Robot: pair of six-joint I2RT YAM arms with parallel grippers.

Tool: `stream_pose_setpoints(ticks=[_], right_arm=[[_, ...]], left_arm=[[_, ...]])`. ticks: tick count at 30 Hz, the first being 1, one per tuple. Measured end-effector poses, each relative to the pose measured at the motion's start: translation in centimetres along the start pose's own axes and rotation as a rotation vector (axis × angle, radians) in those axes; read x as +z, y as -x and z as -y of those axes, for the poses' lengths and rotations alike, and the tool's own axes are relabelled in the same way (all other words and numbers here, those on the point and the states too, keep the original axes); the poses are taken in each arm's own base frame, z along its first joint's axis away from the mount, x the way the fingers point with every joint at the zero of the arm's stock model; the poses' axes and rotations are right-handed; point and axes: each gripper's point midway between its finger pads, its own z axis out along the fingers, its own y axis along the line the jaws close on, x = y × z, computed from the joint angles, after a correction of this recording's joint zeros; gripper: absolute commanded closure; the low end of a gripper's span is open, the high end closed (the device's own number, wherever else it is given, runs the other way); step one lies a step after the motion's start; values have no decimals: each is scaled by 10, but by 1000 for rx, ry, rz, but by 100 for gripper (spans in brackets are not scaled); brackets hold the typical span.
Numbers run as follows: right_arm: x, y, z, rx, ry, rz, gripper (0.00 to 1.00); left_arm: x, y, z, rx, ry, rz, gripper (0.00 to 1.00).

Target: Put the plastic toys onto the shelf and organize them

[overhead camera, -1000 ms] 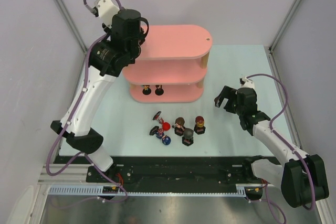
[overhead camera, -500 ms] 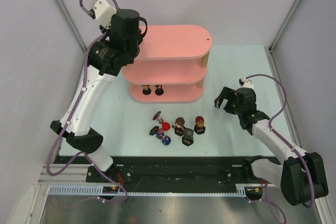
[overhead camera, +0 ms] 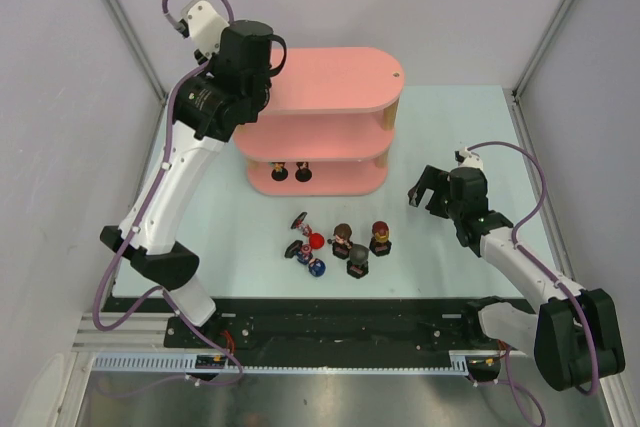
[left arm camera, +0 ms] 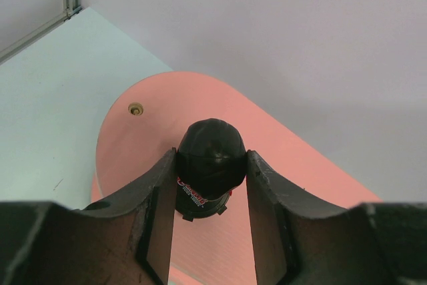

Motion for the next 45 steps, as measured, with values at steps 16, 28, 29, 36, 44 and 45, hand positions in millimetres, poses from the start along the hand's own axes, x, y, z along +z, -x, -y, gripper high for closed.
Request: stream_pose_setpoints(ticks=[16,28,29,36,44,45], right_arm=[[2,-3,2,1,-5,-11,0],[2,-3,2,2,-4,-14,0],[2,-3,2,2,-4,-14,0],[3,-3,2,2,-5,-15,0],[3,-4,2,2,-6,-17,0],[3,-4,2,2,-7,-17,0]], left_arm=[[4,4,-12,47,39,14,100],[10,2,-14,55,35,-3,68],[10,1,-14,56,34,-5,67],[12,-2,-13,61,25,-14,53],[14,-5,-11,69,20,-16,34],[14,-5,-11,71,20,-16,33]])
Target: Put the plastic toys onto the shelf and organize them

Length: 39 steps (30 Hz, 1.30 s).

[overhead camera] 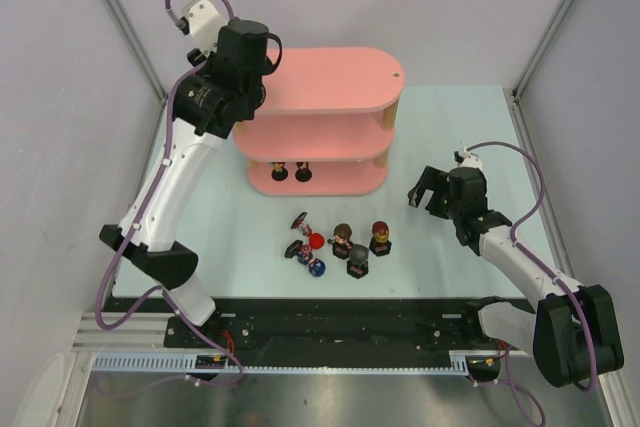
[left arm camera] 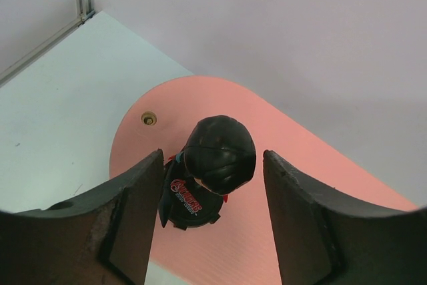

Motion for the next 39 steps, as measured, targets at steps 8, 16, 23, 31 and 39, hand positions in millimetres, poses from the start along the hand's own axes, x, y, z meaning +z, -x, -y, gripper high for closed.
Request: stream_pose_setpoints(ticks=[8,16,23,31,39], right_arm=[[1,-1,1,0,-2,-4,0],[2,-2,3,2,-9,-9,0],[2,-2,3,5,-6,-11,0],[3,0,6,16,-9,-11,0],[1,2,5,16,3,-5,0]], left_arm=[[2,-2,1,3,-2,0,26],[2,-1,3,-2,-24,2,11],[-7,5,10,-21,-123,9,0],[-37,41,8,-73,-245,76,0],[-73,37,-46,-57,-312,95,0]])
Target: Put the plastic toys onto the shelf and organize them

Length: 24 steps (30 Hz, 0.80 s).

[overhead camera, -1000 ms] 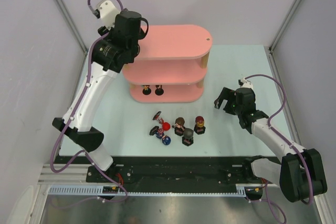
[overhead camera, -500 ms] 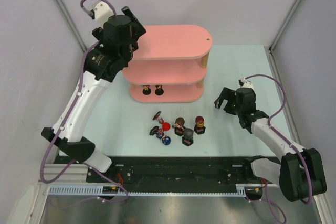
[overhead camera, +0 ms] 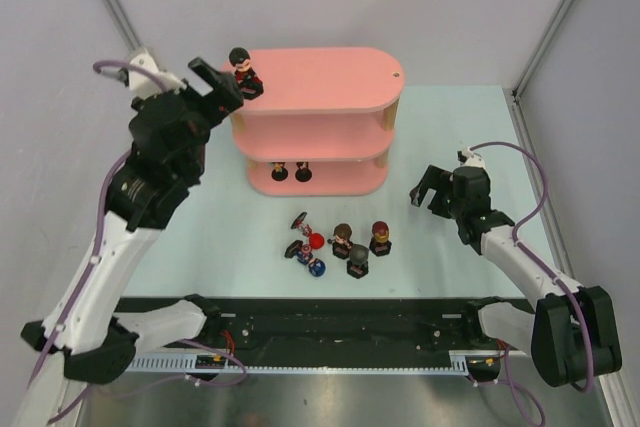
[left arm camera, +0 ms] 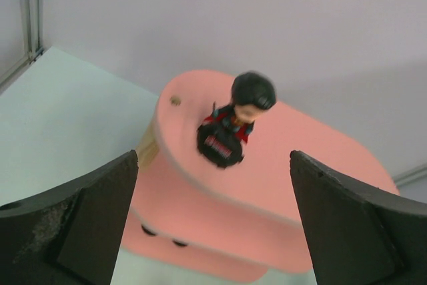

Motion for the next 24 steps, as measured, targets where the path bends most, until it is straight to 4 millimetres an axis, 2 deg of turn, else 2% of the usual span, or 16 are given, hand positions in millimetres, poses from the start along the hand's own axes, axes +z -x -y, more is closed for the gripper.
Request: stream_pose_setpoints(ticks=[5,10,13,17,19,22,24], right_arm=[[-1,-1,-7,-9,32,-5,0],[-4,-9,-23,-41,76,-22,0],[-8,-10,-30,-57,92,-13,0],[-11,-8,-35,-63,102,1,0],[-12,-8,-36,-58,105,-1,0],[-15,-10,-38,-61,112,-6,0],[-18,-12,-42,-69,124,-7,1]], left_arm=[[-36,-26,-39,25,-42,-26,0],[-53,-66,-70,65,-46,-95,0],[-54,-108,-82,88,-54,-180,0],[-60,-191,-106,125,-71,-360,0],[-65,-226,-117,138,-76,-436,0],[-72,-255,-126,152,-88,-505,0],[-76,-264,-127,153,-99,-522,0]])
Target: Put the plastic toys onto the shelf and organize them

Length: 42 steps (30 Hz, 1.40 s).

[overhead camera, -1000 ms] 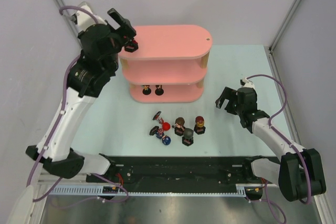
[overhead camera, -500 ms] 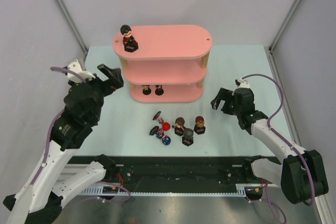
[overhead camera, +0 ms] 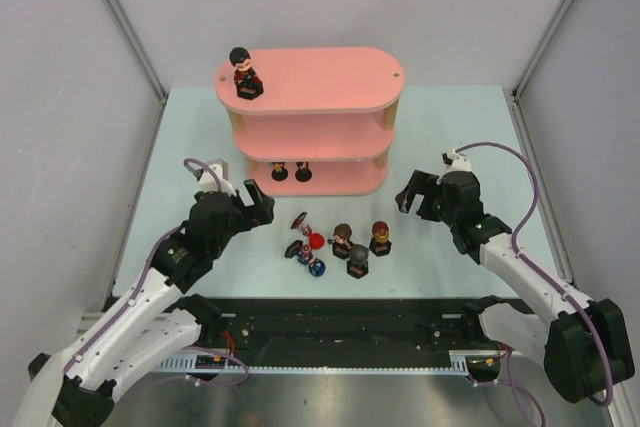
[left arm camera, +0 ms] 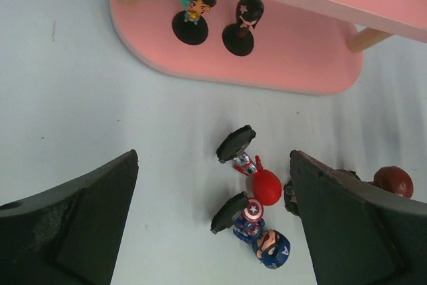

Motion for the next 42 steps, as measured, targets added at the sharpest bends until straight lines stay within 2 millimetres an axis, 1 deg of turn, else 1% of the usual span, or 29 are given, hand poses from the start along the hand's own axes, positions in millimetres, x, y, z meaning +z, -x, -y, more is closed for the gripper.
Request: stream_pose_setpoints(ticks=[3,7,9,15,19,24,30,35,38,42], right_arm=[[-7,-2,-8,-14,25,0,4],[-20,-6,-20,-37,58,-2,10],[-25,-10,-24,-49,70,-11,11],[-35,-36,-41,-116,104,-76,12],[-40,-53,-52,-160,119,-111,12],[-36,-66,-55,-182,106,-139,12],[-26,-81,-50,-208,68,-184,13],[-20,-83,-52,-211,69,-184,16],[-17,-84,-55,-214,82,-184,19],[-14,-86,-58,-219,98,-194,26]], left_arm=[[0,-3,5,-2,-32,5,0],[3,-5,12,-6,-64,10,0],[5,-7,15,-3,-72,1,0],[14,-17,22,13,-83,-36,0],[15,-17,24,14,-88,-36,0],[15,-16,24,13,-91,-33,0],[14,-17,27,13,-105,-40,0],[14,-18,27,13,-106,-41,0],[14,-18,27,13,-106,-41,0],[14,-18,27,13,-106,-41,0]])
